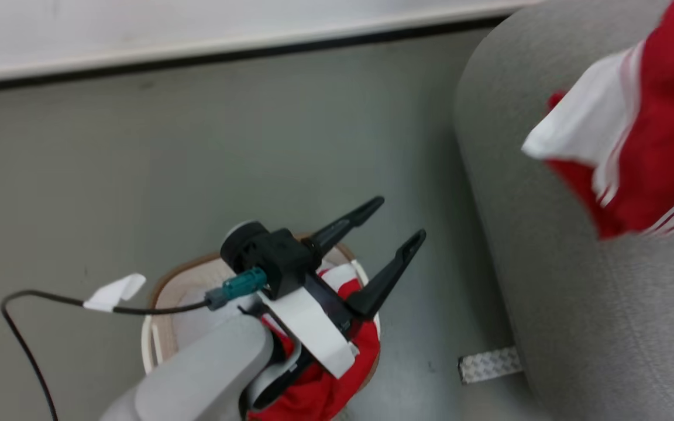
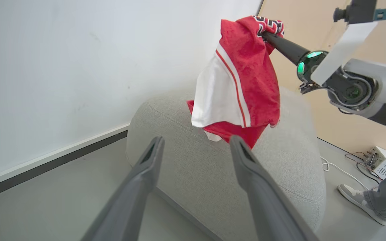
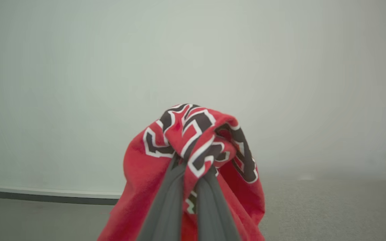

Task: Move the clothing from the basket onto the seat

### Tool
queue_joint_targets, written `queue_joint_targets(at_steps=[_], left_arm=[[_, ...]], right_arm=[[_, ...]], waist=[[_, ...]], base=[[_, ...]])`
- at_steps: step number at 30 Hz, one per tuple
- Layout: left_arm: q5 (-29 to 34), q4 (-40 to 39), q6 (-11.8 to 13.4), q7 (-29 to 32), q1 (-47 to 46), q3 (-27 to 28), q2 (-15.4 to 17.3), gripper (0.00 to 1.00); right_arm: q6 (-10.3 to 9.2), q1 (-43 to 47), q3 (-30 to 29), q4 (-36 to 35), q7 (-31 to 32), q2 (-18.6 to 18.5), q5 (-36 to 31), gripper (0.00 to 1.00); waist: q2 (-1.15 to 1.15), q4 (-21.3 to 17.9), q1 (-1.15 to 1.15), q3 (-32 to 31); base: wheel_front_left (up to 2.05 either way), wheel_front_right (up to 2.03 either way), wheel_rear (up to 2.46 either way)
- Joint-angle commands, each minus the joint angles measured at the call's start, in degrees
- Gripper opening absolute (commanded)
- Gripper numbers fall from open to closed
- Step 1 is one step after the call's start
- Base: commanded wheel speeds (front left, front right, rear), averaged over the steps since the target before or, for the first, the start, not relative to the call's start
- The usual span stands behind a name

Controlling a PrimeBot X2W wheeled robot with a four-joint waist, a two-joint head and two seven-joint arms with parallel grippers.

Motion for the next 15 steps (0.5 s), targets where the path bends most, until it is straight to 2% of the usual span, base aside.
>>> queue_joint_targets(at_steps=[1, 6, 10, 15], left_arm=[[0.8, -0.4, -0.1, -0.2, -0.9, 0.3, 0.6, 1.0], [1.6, -2.8, -0.2, -0.3, -3.5, 1.5, 1.6, 1.0], [1.7, -4.1, 0.1, -0.7, -4.6, 2.7, 2.6, 1.0], [1.8, -4.1, -0.1, -1.1, -4.7, 3.4, 2.4, 1.0]], right_arm=[[-0.12, -2.0, -1.2, 0.6, 0.5, -0.8, -0.7, 0.0], [-0.12, -11.7, -9.8, 4.8, 4.3, -4.2, -2.2, 0.0], [-0.12, -17.8, -17.4, 10.0, 5.5, -5.4, -5.2, 0.0], [-0.13, -20.0, -28.4, 17.4, 4.1, -5.8, -11.4, 0.0]], waist=[[0.0, 3.3, -0.02, 6.0], [0.0, 5.7, -0.02, 11.5], [0.0, 7.1, -0.02, 14.7], [0.0, 8.6, -0.02, 16.0]], base=[[0.0, 0.0, 0.0], [0.0, 0.0, 0.0], [0.0, 0.0, 0.0], [0.0, 0.0, 0.0]])
